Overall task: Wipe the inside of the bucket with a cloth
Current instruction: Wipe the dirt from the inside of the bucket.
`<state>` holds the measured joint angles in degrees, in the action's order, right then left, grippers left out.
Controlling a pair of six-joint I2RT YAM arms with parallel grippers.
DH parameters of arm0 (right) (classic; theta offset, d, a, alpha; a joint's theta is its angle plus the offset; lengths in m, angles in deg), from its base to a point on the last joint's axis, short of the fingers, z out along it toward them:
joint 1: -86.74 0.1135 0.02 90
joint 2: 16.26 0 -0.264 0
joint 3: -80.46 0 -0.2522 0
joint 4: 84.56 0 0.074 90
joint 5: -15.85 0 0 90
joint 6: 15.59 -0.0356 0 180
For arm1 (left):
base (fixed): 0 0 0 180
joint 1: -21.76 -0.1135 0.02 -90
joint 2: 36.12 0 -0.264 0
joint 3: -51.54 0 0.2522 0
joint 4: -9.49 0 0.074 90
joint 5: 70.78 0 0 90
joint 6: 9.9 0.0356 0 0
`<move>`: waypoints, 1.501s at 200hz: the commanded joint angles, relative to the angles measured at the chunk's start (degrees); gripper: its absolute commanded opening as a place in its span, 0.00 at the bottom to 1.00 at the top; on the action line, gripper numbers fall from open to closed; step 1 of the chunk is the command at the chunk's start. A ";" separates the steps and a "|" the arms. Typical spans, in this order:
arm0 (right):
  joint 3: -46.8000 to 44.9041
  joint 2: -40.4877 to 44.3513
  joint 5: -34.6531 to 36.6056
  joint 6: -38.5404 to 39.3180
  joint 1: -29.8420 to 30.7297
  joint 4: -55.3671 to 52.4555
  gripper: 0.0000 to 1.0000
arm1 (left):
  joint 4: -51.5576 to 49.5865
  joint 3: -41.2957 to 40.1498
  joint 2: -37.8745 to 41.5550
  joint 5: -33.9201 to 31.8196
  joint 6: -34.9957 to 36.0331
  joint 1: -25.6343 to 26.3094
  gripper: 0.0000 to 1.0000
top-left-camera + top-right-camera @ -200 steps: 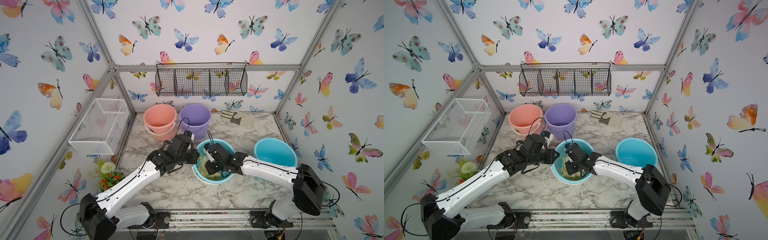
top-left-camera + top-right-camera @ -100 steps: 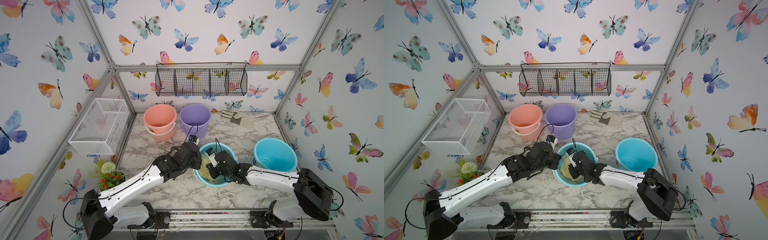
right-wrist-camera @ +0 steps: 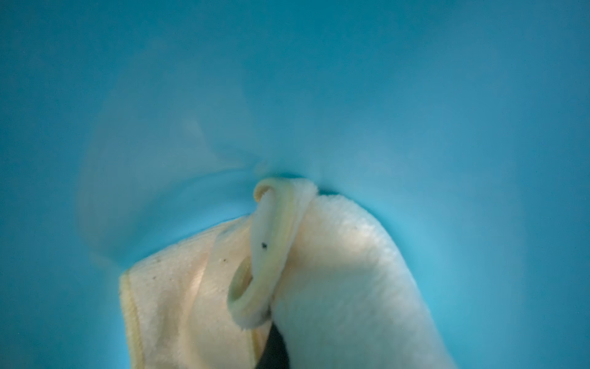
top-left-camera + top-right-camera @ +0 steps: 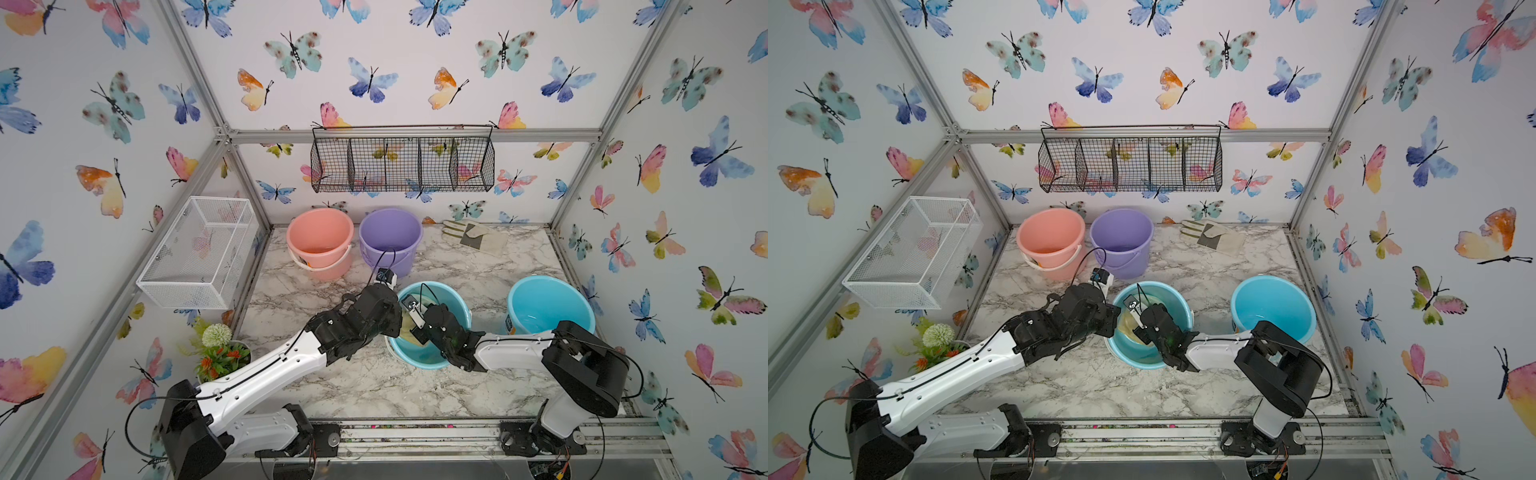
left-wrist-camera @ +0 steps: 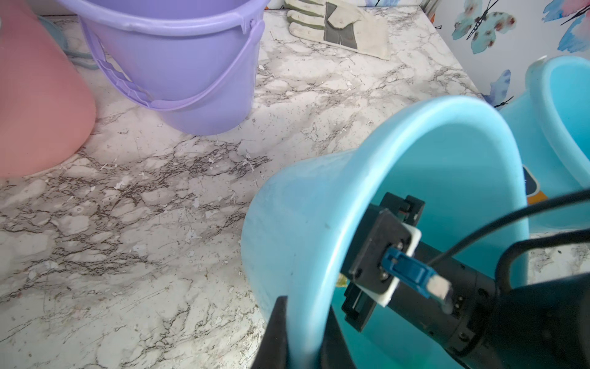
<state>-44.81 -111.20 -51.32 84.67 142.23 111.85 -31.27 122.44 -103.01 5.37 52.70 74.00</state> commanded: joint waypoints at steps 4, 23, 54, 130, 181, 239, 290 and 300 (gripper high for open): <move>1.58 -0.60 9.27 3.44 -0.02 -4.59 0.02 | -0.04 -0.72 3.05 -3.36 -1.25 0.27 0.00; 2.94 -0.19 11.01 0.70 -0.02 -11.50 0.02 | -0.49 -0.68 3.76 -5.05 -1.06 0.27 0.00; 5.39 1.27 9.51 -6.43 -0.02 -24.98 0.02 | -0.68 -0.64 4.47 -6.56 -0.55 0.22 0.00; 10.97 1.24 -1.43 -21.58 -0.02 -51.44 0.02 | 0.02 -0.71 3.97 -8.21 0.20 0.27 0.00; 10.80 2.71 -23.36 -27.03 -0.02 -51.96 0.02 | 0.37 -0.83 3.27 -8.09 0.85 0.29 0.00; 6.33 3.80 -37.52 -33.33 -0.02 -30.88 0.02 | 0.46 -0.37 2.12 -7.28 0.68 0.23 0.00; 2.84 2.19 -27.78 -32.21 -0.02 -10.76 0.02 | -0.55 -0.19 2.36 -5.59 -0.44 0.26 0.00; 2.31 1.74 -24.35 -30.77 -0.02 -7.34 0.02 | -0.75 -0.19 2.53 -5.28 -0.60 0.23 0.00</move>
<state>-41.31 -108.35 -82.05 52.48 142.07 91.55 -32.36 120.98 -100.80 2.05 53.11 74.70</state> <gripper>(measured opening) 0.091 0.128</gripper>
